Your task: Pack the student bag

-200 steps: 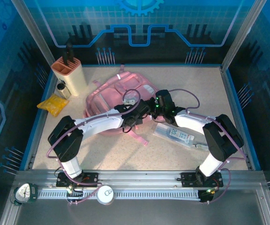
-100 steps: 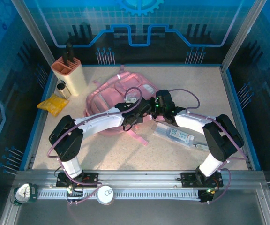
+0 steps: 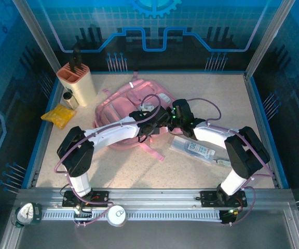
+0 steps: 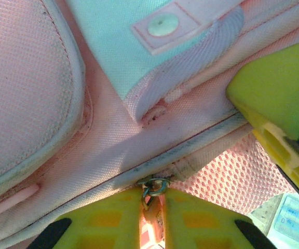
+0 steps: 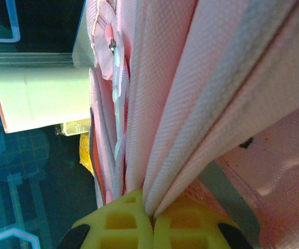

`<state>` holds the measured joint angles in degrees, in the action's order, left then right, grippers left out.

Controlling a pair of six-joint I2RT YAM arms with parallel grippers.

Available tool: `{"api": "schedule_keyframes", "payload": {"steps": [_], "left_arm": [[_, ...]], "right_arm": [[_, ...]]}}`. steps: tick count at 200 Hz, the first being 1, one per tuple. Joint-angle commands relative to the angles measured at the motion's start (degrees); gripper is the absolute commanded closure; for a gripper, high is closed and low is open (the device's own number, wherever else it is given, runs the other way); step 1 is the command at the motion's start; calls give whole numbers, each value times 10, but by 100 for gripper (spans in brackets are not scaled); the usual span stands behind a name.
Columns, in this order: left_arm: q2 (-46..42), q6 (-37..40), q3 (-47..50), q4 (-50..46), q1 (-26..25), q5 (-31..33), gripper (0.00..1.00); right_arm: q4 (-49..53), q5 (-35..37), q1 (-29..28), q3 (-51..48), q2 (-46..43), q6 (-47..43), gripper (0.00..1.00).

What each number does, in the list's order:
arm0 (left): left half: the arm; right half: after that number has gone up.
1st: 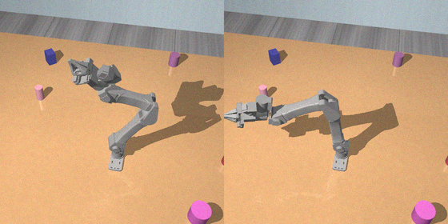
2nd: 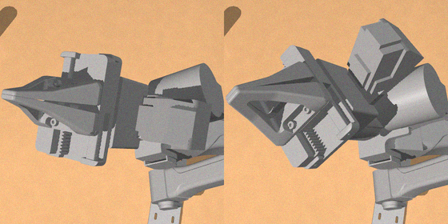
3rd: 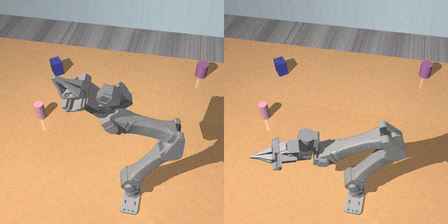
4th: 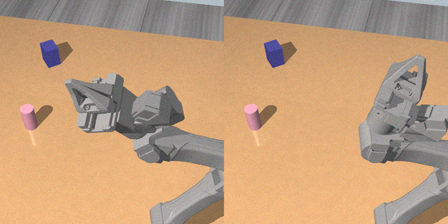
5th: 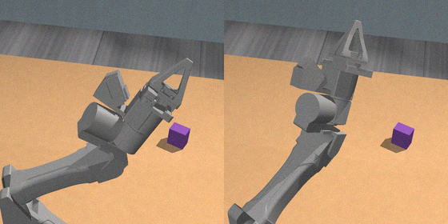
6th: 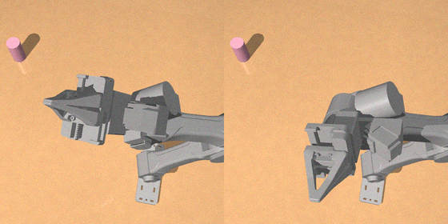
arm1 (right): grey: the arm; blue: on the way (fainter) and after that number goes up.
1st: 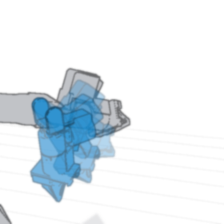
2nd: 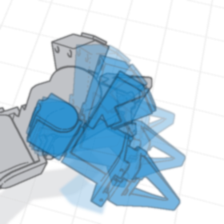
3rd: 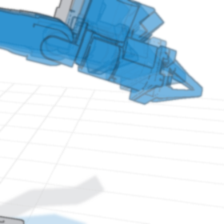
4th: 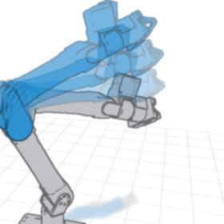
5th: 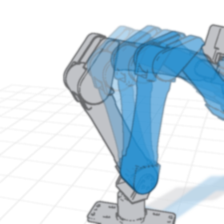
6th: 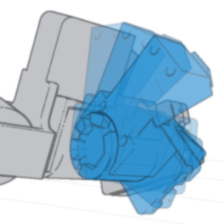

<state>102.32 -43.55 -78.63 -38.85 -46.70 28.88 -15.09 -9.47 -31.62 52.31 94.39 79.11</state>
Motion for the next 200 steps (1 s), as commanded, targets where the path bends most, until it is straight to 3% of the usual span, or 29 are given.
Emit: {"api": "schedule_keyframes", "payload": {"steps": [1, 65, 135, 164, 200], "left_arm": [[9, -14, -10, -20, 1, 13, 79], [32, -37, -8, 4, 0, -18, 82], [-6, -27, -8, -34, 3, 16, 94], [-29, -12, 11, -57, 9, 2, 97], [-51, 8, 70, -57, 28, -62, 100]], "right_arm": [[-44, -16, -13, 10, -4, 0, 100], [-42, -15, -14, 15, -2, 1, 100], [-42, -15, -8, 9, -2, -6, 100], [-38, -20, 5, 5, 2, -4, 100], [-45, -17, 28, -8, -4, -20, 100]]}}
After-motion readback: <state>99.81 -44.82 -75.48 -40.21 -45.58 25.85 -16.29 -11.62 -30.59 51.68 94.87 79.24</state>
